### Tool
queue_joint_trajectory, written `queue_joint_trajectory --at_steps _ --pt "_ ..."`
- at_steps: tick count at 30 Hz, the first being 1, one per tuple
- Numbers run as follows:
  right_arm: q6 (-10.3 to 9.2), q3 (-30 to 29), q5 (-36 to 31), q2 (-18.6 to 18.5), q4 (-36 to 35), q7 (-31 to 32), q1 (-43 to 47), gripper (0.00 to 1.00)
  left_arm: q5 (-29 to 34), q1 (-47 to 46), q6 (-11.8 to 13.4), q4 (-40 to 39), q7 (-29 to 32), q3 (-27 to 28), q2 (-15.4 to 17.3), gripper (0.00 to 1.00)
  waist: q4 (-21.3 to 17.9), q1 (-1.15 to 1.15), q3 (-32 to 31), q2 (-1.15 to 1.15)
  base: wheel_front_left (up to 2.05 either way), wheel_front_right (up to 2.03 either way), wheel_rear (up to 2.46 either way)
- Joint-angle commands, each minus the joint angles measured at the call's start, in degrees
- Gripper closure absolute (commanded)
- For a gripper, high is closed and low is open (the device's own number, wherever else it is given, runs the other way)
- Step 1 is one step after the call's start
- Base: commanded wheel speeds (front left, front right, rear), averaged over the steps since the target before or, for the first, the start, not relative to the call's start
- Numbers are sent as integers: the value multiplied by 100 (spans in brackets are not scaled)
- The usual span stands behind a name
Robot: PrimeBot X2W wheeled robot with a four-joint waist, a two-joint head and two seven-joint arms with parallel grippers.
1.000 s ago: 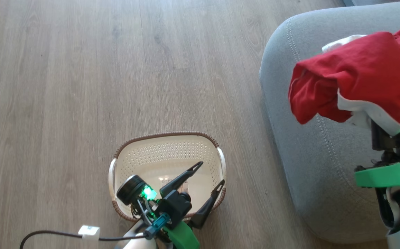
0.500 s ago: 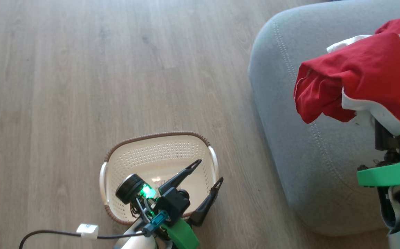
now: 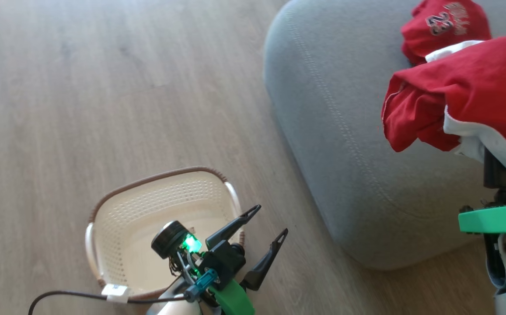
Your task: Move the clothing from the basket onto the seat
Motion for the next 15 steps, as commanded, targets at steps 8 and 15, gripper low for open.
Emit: queue_joint_trajectory --at_steps 8,15 --pt "-1 42 -24 17 -206 -37 -101 100 -16 -104 34 -235 -29 106 -91 0 -761 0 -2 0 0 0 0" --pt "-1 53 -36 52 -185 -37 -82 100 23 -121 24 -220 -29 56 -92 0 -1114 0 43 0 0 0 0"
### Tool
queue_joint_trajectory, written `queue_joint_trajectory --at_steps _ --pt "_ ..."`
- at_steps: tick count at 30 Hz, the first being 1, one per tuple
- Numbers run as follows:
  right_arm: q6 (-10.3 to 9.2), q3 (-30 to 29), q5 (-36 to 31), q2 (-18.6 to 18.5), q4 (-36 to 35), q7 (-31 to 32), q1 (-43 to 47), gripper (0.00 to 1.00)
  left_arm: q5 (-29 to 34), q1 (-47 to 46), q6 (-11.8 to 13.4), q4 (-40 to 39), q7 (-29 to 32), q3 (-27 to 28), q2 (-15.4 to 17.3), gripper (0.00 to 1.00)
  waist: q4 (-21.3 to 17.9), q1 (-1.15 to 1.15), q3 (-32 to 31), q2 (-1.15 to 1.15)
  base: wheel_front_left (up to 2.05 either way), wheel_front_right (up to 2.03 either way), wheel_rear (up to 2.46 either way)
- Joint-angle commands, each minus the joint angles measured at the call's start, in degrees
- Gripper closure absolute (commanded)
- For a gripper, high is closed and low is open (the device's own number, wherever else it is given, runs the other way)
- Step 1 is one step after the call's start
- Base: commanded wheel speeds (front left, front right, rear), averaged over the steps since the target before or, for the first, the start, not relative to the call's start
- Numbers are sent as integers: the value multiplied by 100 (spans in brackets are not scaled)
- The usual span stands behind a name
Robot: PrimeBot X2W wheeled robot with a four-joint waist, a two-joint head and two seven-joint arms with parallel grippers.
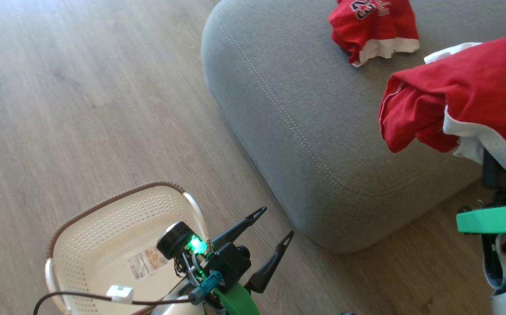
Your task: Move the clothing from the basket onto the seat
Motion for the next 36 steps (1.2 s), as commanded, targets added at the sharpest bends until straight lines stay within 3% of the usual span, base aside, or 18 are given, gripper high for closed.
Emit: queue_joint_trajectory --at_steps 1,16,23,36 --pt "-1 66 -34 -59 -198 -37 -67 100 26 -133 15 -188 -29 129 -53 0 -70 0 28 0 0 0 0" --pt "-1 -245 -48 111 -321 -37 109 100 -29 -315 -102 -69 -29 -125 -74 0 -176 0 171 0 0 0 0" --pt "-1 -241 -62 26 -318 -37 -76 100 -4 -353 -115 -89 -29 -87 0 0 -200 0 333 0 0 0 0" --pt "-1 -475 -25 -218 -8 -37 -1754 100 212 -845 -120 -225 -29 -48 637 0 -120 0 1782 0 0 0 0"
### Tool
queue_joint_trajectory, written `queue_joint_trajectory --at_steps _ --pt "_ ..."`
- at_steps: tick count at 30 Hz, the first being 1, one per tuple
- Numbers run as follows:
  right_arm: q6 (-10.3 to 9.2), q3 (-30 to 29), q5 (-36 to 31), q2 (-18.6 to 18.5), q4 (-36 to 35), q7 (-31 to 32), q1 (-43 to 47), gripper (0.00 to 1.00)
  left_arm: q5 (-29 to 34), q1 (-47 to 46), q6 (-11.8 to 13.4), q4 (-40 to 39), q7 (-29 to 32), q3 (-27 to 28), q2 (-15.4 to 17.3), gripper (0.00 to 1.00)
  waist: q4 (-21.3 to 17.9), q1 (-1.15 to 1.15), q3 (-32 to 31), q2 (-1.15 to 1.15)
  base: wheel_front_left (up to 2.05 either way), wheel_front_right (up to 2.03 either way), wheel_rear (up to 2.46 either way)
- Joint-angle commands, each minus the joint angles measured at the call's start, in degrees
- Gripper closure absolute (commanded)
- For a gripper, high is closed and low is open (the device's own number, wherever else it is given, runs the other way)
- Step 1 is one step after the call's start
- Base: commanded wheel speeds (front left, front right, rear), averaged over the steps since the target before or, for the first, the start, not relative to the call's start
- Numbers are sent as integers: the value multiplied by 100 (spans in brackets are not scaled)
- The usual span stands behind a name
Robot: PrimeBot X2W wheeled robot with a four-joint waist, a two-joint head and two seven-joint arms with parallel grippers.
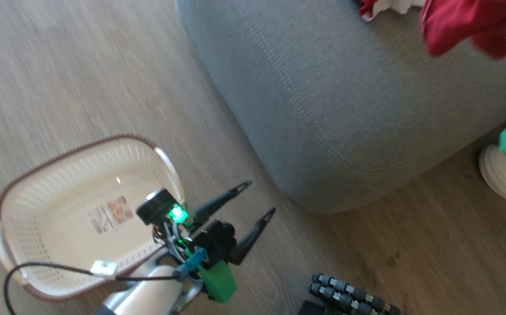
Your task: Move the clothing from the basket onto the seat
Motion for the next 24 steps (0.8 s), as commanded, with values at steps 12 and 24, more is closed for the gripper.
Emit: queue_joint_trajectory --at_steps 12,24 --pt "-1 -542 76 -577 895 -37 -2058 100 109 -743 -38 -195 -29 -88 697 0 356 -1 1595 0 0 0 0" --pt "-1 -1062 -126 -996 2860 -37 -3349 100 100 -1115 55 -287 -29 -207 931 0 846 -1 2308 0 0 0 0"
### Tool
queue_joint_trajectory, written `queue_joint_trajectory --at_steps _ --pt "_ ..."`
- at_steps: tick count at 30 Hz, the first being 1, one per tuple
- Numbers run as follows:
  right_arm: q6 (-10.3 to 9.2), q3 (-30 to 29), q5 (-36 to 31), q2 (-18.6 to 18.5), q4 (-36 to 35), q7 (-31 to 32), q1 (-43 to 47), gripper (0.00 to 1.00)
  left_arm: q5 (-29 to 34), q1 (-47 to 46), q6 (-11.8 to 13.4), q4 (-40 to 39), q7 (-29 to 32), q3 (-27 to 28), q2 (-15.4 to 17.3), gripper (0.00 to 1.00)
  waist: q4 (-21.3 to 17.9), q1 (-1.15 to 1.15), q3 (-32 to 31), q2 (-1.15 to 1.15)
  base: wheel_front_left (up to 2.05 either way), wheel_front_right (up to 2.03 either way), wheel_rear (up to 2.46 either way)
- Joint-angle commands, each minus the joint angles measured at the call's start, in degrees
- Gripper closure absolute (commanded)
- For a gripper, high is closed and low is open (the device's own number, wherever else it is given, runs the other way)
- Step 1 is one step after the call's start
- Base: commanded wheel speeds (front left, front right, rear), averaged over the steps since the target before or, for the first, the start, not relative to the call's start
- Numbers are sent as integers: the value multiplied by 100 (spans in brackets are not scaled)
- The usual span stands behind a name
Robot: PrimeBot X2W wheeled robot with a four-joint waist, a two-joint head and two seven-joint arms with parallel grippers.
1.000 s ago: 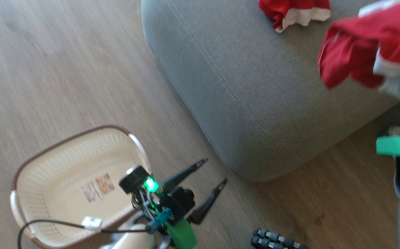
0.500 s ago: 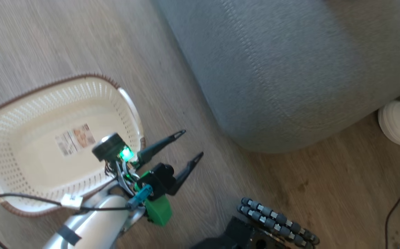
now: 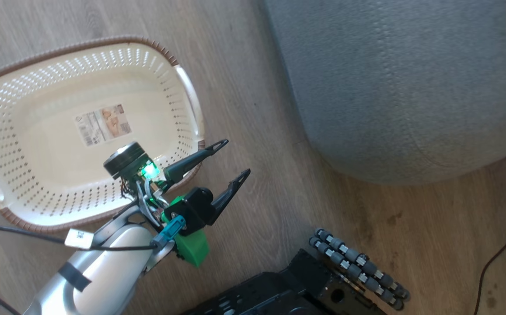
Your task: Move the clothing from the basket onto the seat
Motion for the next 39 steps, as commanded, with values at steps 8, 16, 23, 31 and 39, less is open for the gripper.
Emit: queue_joint_trajectory --at_steps 8,16,23,31,39 --pt "-2 -179 -179 -279 1296 -36 -554 100 -44 -45 195 -207 -29 58 85 0 232 -1 242 0 0 0 0" --pt "-2 150 -216 -247 2589 -36 -1036 100 -40 -98 267 -186 -29 -42 156 0 275 -1 371 0 0 0 0" --pt "-2 234 -82 -357 2667 -36 -1079 100 -110 -174 345 -178 -29 -64 146 0 359 -1 365 0 0 0 0" --pt "-2 393 -83 -405 2570 -36 -935 0 -172 -260 366 -121 -29 -112 54 0 393 -1 216 0 0 0 0" --pt "-2 963 79 -546 2642 -36 -655 0 -323 -185 391 -24 -29 -178 -243 0 405 -1 -425 0 0 0 0"
